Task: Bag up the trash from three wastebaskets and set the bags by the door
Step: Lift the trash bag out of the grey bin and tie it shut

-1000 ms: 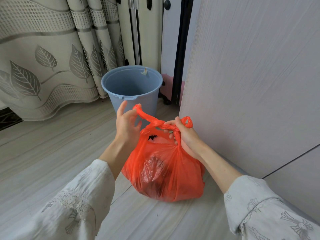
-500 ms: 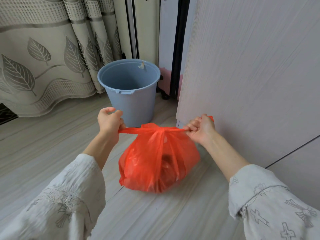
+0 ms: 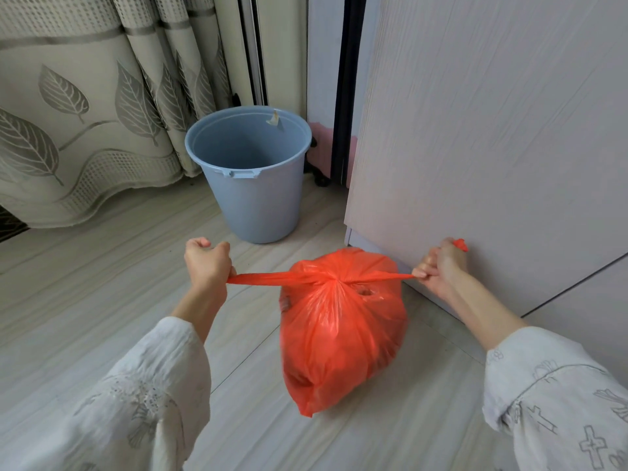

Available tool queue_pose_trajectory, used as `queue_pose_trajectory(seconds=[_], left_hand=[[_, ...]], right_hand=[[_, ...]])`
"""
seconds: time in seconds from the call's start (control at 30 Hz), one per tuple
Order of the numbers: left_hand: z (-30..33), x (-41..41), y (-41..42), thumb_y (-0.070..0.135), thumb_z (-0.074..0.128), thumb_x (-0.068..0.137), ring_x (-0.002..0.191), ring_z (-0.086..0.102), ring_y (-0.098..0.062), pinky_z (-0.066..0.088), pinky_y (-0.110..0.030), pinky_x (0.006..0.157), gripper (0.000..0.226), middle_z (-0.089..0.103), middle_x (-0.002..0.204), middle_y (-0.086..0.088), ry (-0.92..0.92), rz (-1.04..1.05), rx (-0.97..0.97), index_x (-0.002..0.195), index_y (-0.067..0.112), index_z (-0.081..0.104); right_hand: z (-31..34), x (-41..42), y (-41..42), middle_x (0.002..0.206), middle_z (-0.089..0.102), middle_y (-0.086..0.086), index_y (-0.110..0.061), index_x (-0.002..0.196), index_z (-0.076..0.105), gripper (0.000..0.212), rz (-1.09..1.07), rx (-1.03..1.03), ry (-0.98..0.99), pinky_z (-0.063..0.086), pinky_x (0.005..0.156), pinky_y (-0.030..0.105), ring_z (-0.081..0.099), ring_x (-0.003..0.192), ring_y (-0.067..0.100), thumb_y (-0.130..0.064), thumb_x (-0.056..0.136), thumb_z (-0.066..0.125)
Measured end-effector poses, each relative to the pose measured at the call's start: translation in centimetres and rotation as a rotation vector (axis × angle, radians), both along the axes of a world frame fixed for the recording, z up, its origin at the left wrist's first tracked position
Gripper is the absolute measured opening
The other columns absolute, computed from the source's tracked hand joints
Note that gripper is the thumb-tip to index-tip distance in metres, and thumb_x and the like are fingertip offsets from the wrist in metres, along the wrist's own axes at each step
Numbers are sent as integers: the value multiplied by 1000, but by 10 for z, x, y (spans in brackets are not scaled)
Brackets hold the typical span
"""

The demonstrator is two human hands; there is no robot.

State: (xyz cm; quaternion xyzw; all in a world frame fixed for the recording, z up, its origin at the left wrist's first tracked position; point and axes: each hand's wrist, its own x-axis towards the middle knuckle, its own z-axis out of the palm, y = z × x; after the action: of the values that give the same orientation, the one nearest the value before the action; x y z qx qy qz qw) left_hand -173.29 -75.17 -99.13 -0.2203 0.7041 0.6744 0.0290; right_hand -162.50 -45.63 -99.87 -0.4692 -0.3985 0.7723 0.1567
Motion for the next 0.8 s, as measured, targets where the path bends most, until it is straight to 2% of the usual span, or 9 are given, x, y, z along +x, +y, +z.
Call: queue_pose_trajectory(seconds=[0.2,0.3,0.37,0.43,0.5,0.6,0.67,0.7,0.8], left_hand=[[0,10,13,4,49,85,45,37,-11,38,-27,48,26,36,67,-1,149,-145,28,79,24,35],[-1,11,12,3,52,84,54,46,-11,49,-31,64,30,43,72,-3,157,-155,209,102,18,32],[-3,13,12,6,54,84,66,52,-12,48,-32,73,36,49,78,-3,146,-151,240,108,19,31],[-6,15,12,9,56,83,73,55,-12,46,-31,75,40,53,82,-1,104,-103,312,112,21,31],[-12,15,13,11,59,81,77,58,-15,48,-33,73,45,56,88,-2,-19,19,520,120,15,35],[-19,15,18,16,60,82,89,64,-21,53,-36,76,43,58,109,-6,-145,134,852,122,8,46],[-21,25,27,25,58,85,86,63,-17,52,-34,79,23,60,99,-3,-168,-29,823,104,12,54],[-21,33,34,28,56,87,80,65,-14,53,-30,73,18,63,90,-1,-174,-140,778,98,14,55],[-30,57,56,29,53,89,68,67,-14,51,-18,54,24,69,74,-3,-167,-325,618,94,6,58]], right_hand=[[2,-5,-11,29,29,-3,-16,57,31,53,-90,81,55,31,44,18,27,25,11,-45,97,14],[0,-5,-20,67,56,12,-7,78,52,58,-89,152,21,47,63,32,56,61,22,-52,96,19],[-10,0,-29,97,58,13,-6,104,56,63,-74,150,-48,46,77,34,58,89,24,-60,91,28],[-18,7,-44,94,52,4,-13,99,54,56,-59,132,-114,46,81,33,52,87,17,-65,85,38],[-25,13,-57,91,50,1,-18,99,49,49,-62,102,-173,48,91,38,50,89,18,-64,81,49],[-19,20,-73,81,52,-2,-20,104,45,40,-194,-94,-35,52,80,31,58,76,16,-52,83,57],[-12,17,-74,76,51,-3,-13,93,50,38,-222,-70,-4,50,82,31,61,77,12,-46,81,63],[-12,14,-75,77,52,-3,-12,85,51,36,-199,-22,-28,50,85,32,62,80,13,-44,78,67],[-22,7,-86,76,56,0,-10,79,59,22,20,151,-177,51,72,36,57,73,19,-31,77,66]])
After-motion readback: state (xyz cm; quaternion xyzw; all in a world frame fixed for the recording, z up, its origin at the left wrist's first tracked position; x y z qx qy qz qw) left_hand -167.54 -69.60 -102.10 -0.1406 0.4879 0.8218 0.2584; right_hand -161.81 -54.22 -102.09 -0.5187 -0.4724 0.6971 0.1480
